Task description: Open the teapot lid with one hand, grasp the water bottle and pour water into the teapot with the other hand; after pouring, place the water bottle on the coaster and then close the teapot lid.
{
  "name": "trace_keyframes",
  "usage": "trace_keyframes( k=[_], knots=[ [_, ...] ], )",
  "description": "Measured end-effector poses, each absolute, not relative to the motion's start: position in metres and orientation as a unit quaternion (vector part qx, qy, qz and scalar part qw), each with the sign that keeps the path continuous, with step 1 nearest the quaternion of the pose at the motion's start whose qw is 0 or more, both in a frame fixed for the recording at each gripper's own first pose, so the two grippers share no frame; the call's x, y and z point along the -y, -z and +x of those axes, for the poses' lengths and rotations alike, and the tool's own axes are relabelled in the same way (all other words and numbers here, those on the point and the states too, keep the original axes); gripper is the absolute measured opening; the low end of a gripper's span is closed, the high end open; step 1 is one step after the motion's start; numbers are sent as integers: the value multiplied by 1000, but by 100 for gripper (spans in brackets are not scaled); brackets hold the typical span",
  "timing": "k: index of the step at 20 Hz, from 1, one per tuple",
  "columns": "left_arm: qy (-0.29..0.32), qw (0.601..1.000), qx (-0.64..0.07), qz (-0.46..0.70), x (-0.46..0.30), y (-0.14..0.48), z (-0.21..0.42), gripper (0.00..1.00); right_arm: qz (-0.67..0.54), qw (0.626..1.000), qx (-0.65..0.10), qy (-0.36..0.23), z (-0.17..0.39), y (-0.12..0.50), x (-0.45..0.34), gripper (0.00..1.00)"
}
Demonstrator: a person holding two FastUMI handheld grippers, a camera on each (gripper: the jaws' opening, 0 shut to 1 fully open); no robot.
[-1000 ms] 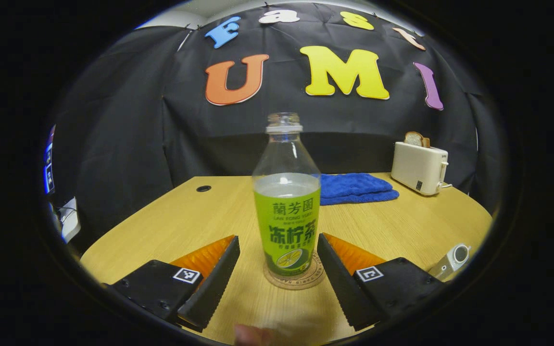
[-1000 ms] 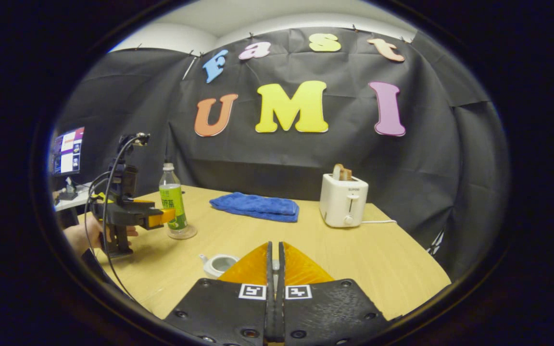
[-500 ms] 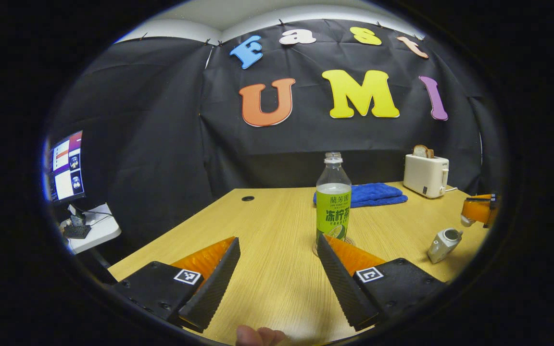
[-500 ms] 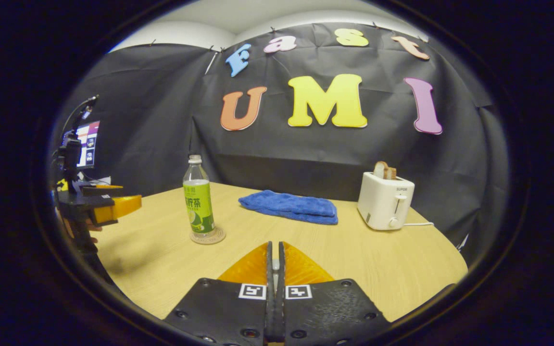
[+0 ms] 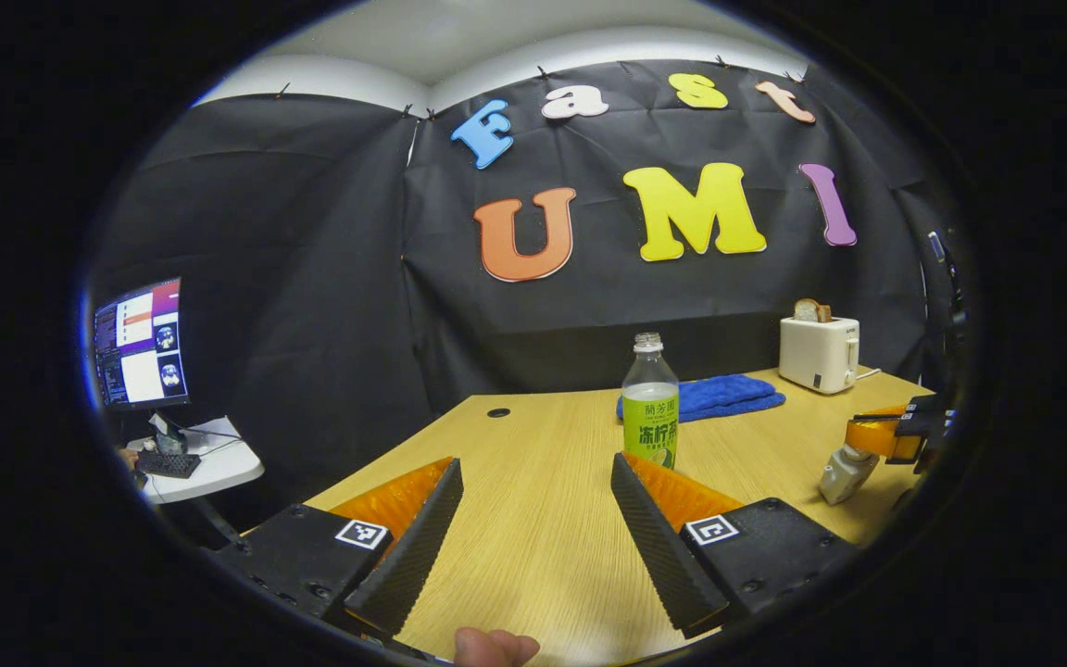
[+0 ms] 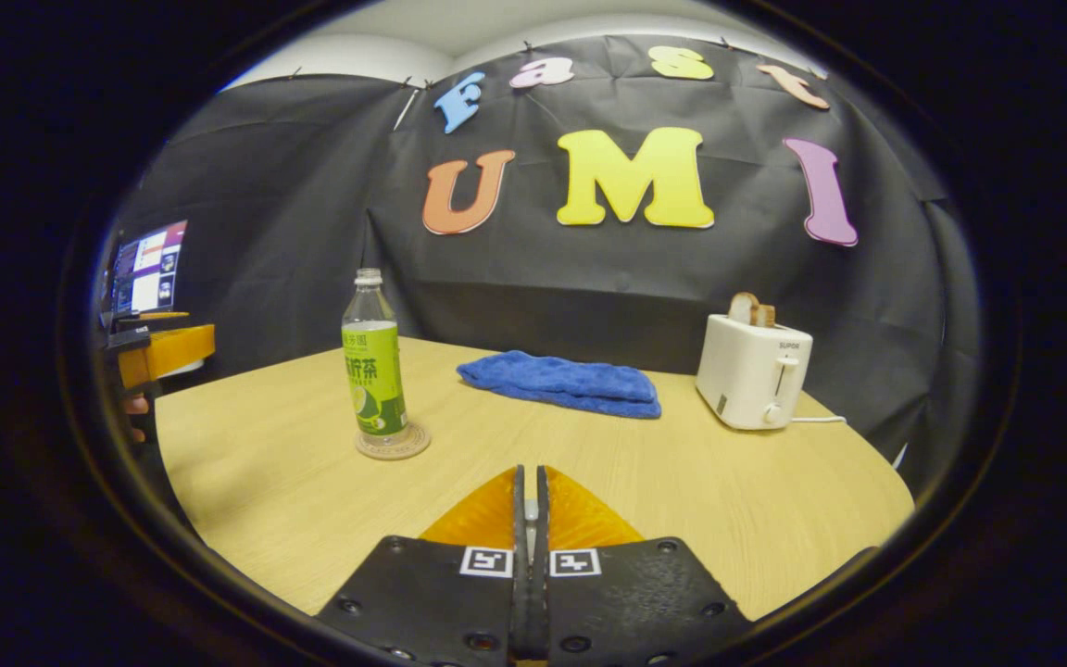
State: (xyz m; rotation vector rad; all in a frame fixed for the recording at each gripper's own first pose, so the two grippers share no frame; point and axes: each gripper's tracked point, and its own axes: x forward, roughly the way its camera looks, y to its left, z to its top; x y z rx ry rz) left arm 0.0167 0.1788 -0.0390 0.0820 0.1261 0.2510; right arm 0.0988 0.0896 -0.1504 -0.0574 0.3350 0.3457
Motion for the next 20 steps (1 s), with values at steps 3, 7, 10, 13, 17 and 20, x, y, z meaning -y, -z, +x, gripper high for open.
trace_keyframes(
  k=[3,7,10,13,17,20],
  knots=[
    [-125,989,-67,42,-178,42,15,100,-25,971,-162,-172,98,152,-91,0],
    [-120,990,-66,42,-177,42,15,100,-22,971,-169,-169,97,160,-90,0],
    [-119,990,-65,42,-176,40,14,100,-15,971,-169,-167,99,161,-90,0],
    [-117,991,-58,38,-170,34,14,100,-20,974,-163,-157,97,156,-86,6],
    [-102,993,-43,28,-151,18,11,100,4,981,-125,-148,90,117,-79,46],
    [-83,996,-31,23,-130,5,8,100,-1,989,-89,-120,77,78,-62,98]
  ],
)
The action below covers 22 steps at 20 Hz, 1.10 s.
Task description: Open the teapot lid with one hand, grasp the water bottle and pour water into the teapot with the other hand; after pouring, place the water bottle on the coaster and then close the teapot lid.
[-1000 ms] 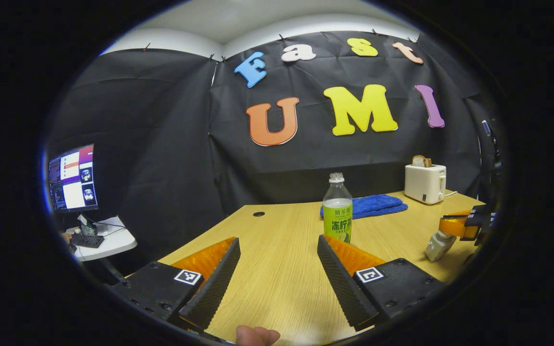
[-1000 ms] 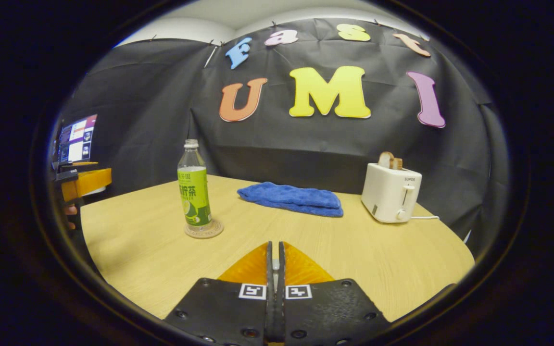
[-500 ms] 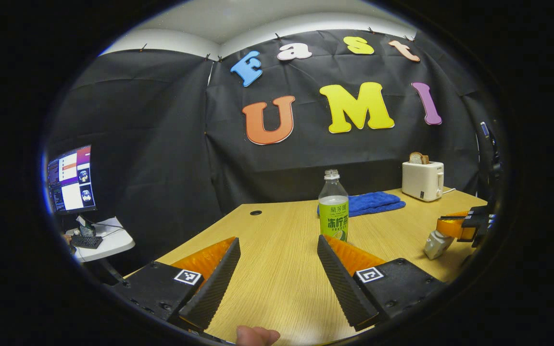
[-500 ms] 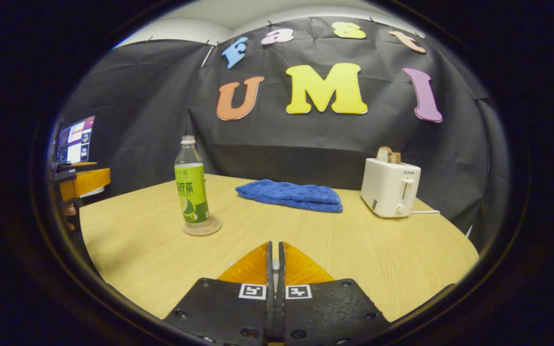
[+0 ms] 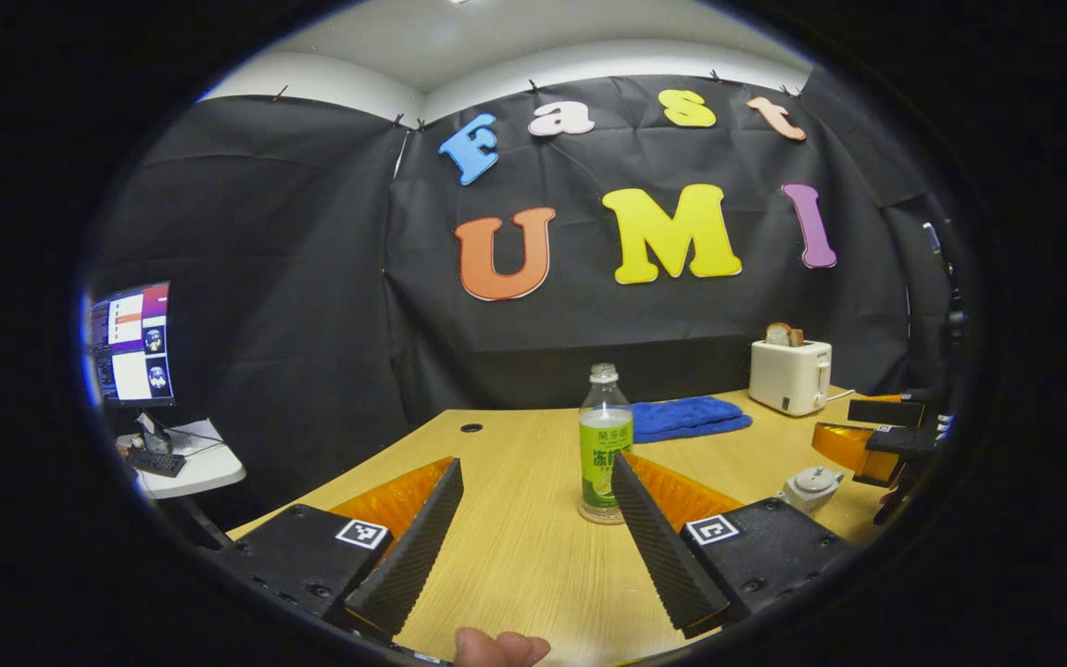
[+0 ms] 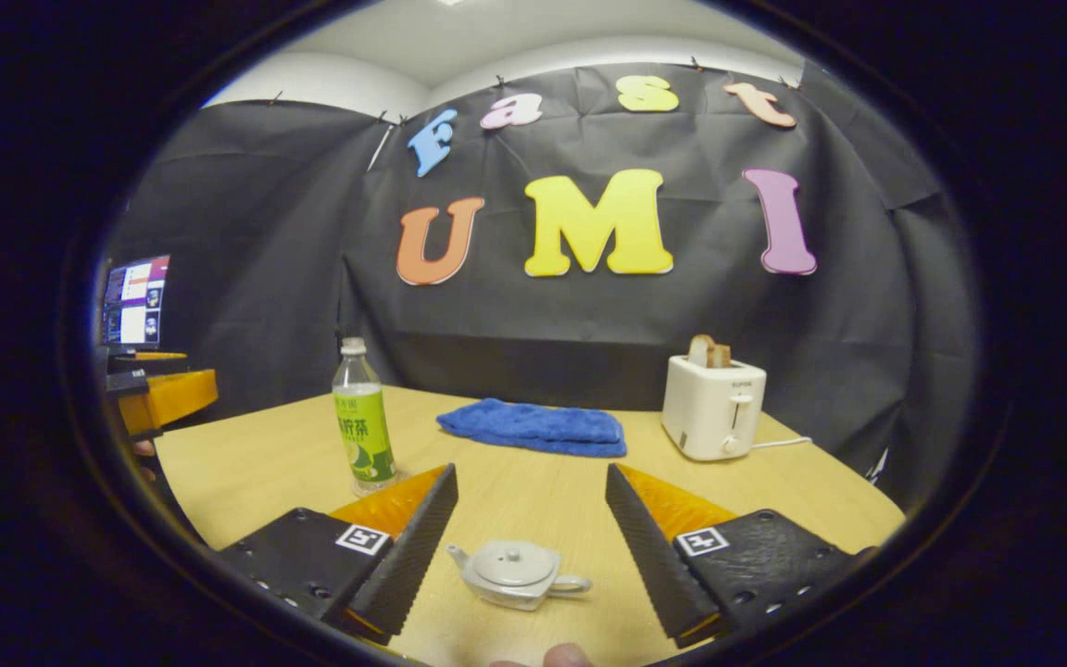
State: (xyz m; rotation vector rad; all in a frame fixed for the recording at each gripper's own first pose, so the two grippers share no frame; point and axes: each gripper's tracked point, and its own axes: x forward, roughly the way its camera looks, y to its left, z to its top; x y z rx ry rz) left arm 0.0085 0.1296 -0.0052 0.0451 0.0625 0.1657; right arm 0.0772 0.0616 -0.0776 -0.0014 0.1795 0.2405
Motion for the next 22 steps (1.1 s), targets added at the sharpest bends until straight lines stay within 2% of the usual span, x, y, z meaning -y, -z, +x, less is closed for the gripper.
trace_keyframes(
  k=[5,13,15,16,22],
  knots=[
    [-54,998,-4,14,-86,-19,-1,100,-4,996,-26,-89,36,23,-42,98],
    [-40,999,10,11,-45,-27,-19,100,3,999,-9,-47,-15,15,-12,96],
    [-38,999,11,26,-40,-27,-21,100,3,999,6,-31,-22,8,-3,98],
    [-41,999,12,33,-42,-27,-22,100,-4,1000,10,-26,-24,8,-1,95],
    [-35,999,11,27,-44,-22,-26,100,-4,1000,20,-17,-29,2,-7,96]
  ],
)
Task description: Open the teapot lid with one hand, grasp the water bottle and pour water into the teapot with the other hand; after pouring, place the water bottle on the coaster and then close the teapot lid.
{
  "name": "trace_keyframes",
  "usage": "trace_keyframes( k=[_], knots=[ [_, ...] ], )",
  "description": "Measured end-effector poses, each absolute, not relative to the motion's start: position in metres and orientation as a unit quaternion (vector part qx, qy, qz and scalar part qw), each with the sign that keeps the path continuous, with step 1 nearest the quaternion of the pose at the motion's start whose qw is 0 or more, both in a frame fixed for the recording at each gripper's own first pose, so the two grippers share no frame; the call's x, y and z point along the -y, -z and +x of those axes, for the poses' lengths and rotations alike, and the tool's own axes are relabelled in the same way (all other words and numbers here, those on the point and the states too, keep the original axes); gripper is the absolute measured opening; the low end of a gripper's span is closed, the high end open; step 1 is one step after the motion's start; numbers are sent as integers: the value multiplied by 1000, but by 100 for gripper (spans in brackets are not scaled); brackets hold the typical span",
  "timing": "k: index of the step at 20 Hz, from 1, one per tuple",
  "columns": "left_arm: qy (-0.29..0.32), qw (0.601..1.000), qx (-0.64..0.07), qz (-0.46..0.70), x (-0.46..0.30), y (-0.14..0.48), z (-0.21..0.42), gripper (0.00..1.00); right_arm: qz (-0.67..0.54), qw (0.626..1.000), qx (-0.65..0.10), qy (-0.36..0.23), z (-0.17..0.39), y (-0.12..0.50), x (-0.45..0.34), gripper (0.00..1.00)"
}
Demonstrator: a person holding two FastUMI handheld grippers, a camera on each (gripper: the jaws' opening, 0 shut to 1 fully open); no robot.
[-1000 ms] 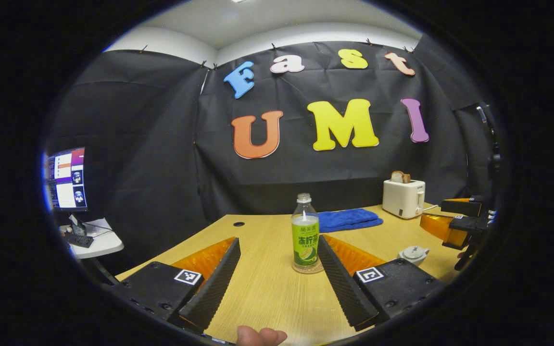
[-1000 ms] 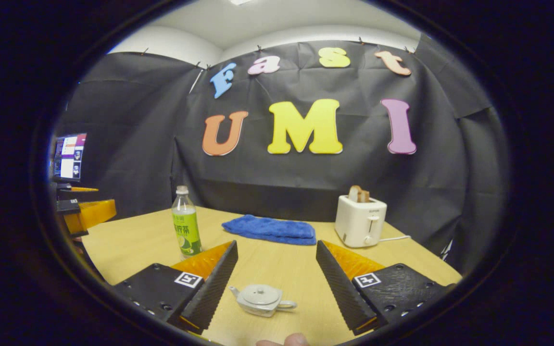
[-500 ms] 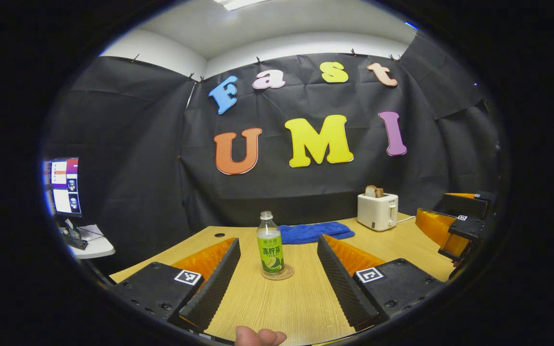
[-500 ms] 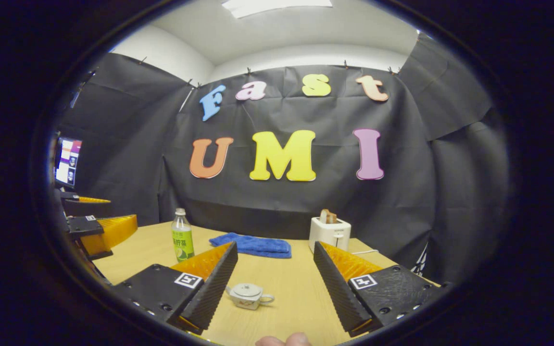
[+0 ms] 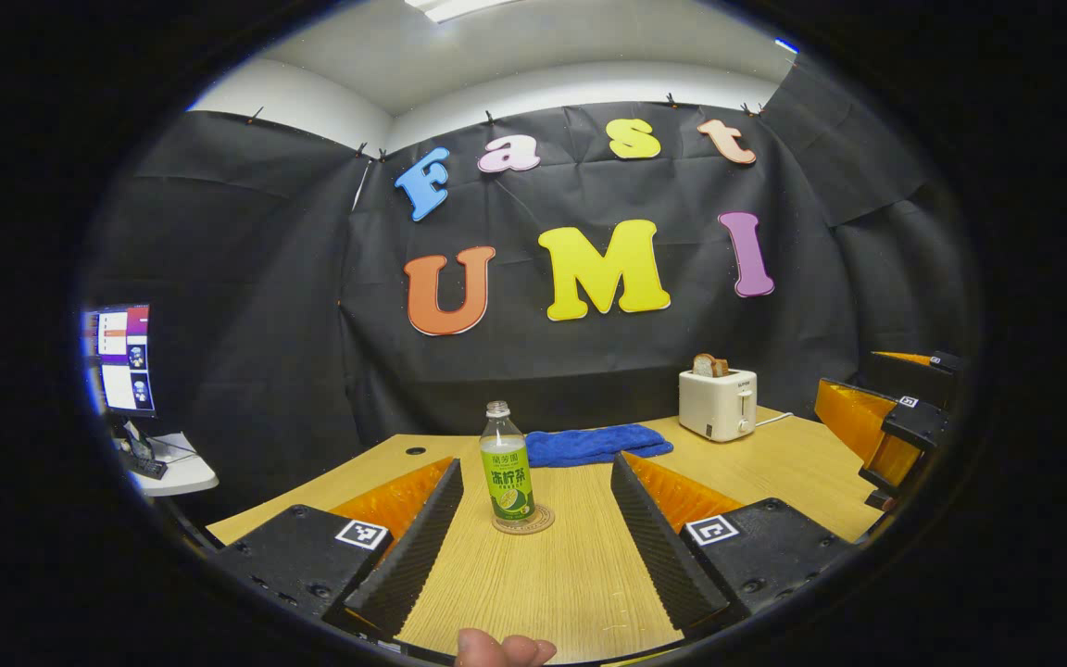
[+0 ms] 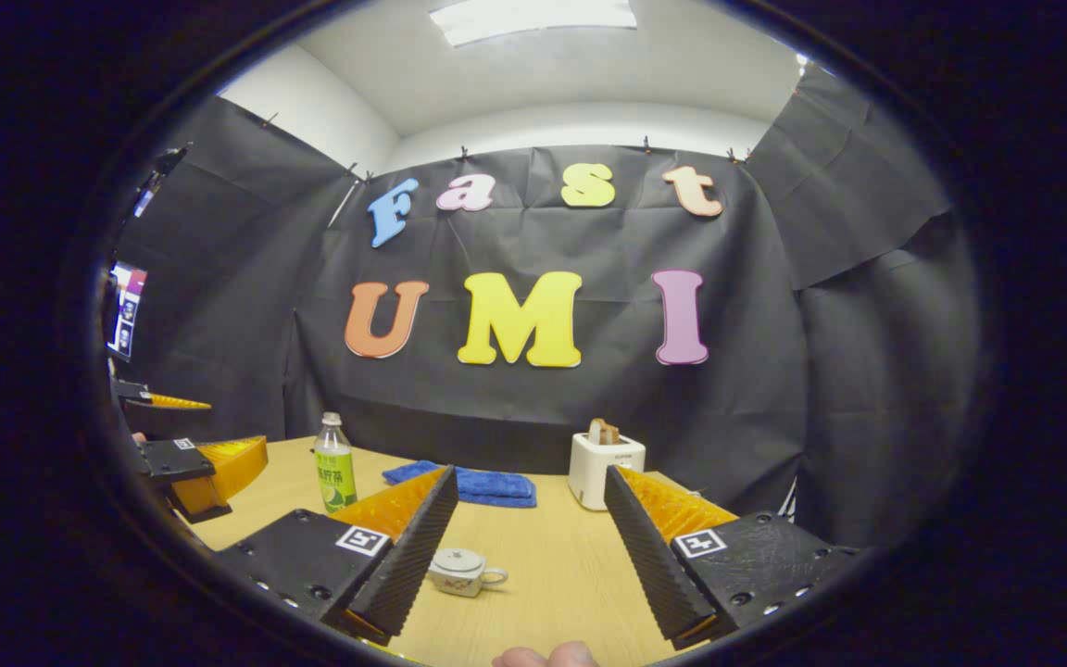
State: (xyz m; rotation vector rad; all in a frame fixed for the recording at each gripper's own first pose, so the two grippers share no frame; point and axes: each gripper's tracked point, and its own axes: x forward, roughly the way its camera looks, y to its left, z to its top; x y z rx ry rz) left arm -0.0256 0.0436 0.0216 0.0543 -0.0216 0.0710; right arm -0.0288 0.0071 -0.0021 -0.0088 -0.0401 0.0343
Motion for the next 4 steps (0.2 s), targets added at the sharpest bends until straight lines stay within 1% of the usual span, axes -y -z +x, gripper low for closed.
trace_keyframes(
  k=[1,2,3,4],
  knots=[
    [-33,999,10,26,-43,-22,-26,100,-3,1000,19,-22,-29,3,-13,96],
    [-34,999,12,25,-43,-24,-28,100,-4,1000,17,-26,-28,3,-18,98],
    [-33,999,15,24,-44,-26,-28,100,-7,999,16,-30,-28,4,-23,96],
    [-33,999,17,24,-44,-28,-29,100,-9,999,16,-33,-28,3,-27,96]
  ],
)
